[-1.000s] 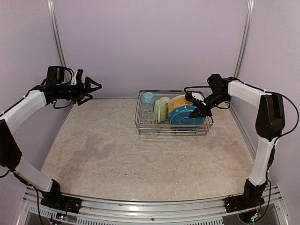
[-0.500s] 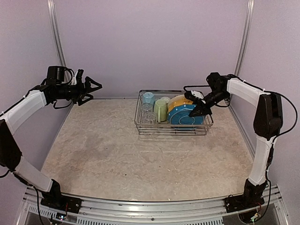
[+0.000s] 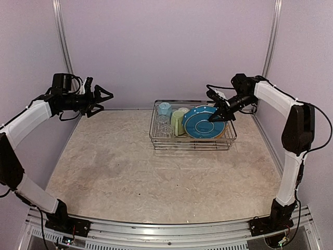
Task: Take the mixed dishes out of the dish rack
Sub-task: Grab the plate from the dish rack.
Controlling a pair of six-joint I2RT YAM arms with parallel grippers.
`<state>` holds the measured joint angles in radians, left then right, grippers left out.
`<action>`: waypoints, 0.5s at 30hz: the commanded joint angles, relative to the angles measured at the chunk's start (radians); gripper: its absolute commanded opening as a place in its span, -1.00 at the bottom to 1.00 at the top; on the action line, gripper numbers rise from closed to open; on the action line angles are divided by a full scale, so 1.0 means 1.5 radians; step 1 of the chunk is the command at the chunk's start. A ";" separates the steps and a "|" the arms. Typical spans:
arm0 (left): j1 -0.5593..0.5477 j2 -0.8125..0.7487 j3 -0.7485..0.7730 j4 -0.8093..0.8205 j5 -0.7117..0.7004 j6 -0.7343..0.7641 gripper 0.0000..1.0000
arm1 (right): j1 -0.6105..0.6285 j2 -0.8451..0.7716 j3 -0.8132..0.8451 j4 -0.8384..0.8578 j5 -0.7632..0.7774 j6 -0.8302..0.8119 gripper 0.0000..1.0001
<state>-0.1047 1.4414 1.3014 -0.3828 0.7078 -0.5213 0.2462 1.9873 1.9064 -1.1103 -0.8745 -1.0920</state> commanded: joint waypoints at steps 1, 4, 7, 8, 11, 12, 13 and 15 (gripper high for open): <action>-0.006 0.003 0.017 0.007 0.013 -0.006 0.98 | 0.001 -0.060 -0.002 0.035 -0.088 0.057 -1.00; -0.008 0.003 0.016 0.008 0.016 -0.007 0.98 | 0.013 -0.106 -0.059 0.106 -0.049 0.091 -1.00; -0.009 0.001 0.017 0.008 0.014 -0.008 0.98 | 0.016 -0.164 -0.117 0.182 -0.049 0.115 -1.00; -0.009 0.001 0.016 0.008 0.014 -0.008 0.98 | 0.019 -0.181 -0.136 0.212 -0.037 0.133 -1.00; -0.009 0.000 0.016 0.008 0.013 -0.008 0.98 | 0.033 -0.226 -0.181 0.271 -0.008 0.154 -1.00; -0.009 0.000 0.016 0.008 0.013 -0.008 0.98 | 0.036 -0.238 -0.198 0.294 -0.006 0.160 -1.00; -0.009 0.000 0.016 0.007 0.012 -0.008 0.98 | 0.040 -0.248 -0.209 0.305 -0.002 0.162 -1.00; -0.009 -0.001 0.017 0.007 0.011 -0.008 0.98 | 0.052 -0.266 -0.228 0.313 0.014 0.157 -1.00</action>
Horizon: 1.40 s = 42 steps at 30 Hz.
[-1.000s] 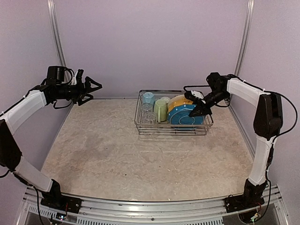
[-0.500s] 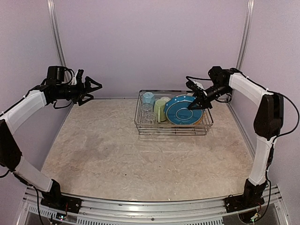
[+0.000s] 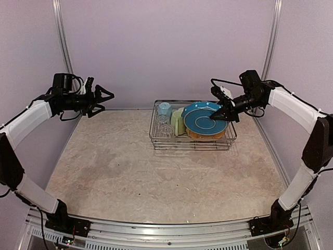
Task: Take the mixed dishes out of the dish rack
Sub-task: Grab the plate from the dish rack, then place the plate at the center of the board.
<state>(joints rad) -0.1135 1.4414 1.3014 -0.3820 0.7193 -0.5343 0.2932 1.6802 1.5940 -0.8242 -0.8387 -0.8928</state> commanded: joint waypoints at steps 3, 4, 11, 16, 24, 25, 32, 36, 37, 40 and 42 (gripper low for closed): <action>-0.003 0.001 0.017 0.006 0.003 -0.001 0.98 | 0.044 -0.083 -0.037 0.124 0.020 0.013 -1.00; -0.003 0.001 0.017 0.005 0.002 0.000 0.98 | 0.057 -0.092 -0.042 0.124 0.030 0.008 -1.00; -0.003 -0.001 0.020 -0.005 -0.015 0.008 0.98 | 0.169 -0.164 -0.093 0.139 0.136 0.007 -1.00; -0.002 -0.002 0.021 -0.007 -0.018 0.007 0.98 | 0.295 -0.223 -0.204 0.202 0.285 0.044 -1.00; -0.005 -0.009 0.021 -0.011 -0.029 0.006 0.98 | 0.472 -0.225 -0.388 0.390 0.522 0.103 -1.00; -0.005 -0.012 0.022 -0.012 -0.029 0.006 0.98 | 0.488 -0.219 -0.405 0.414 0.546 0.106 -1.00; -0.008 -0.024 0.021 -0.011 -0.030 0.008 0.98 | 0.559 -0.165 -0.487 0.527 0.622 0.098 -1.00; -0.008 -0.019 0.023 -0.010 -0.020 0.005 0.98 | 0.575 -0.141 -0.510 0.548 0.621 0.119 -1.00; -0.008 -0.016 0.024 -0.010 -0.016 0.003 0.98 | 0.583 -0.133 -0.510 0.548 0.617 0.126 -1.00; -0.008 -0.013 0.025 -0.008 -0.003 -0.004 0.98 | 0.604 -0.111 -0.519 0.535 0.599 0.155 -0.78; -0.007 -0.012 0.025 -0.005 0.006 -0.009 0.98 | 0.613 -0.097 -0.529 0.539 0.587 0.177 -0.55</action>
<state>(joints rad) -0.1196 1.4273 1.3128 -0.3904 0.6979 -0.5362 1.1759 1.4971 0.8295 -0.0887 0.0753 -0.7105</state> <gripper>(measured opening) 0.990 0.202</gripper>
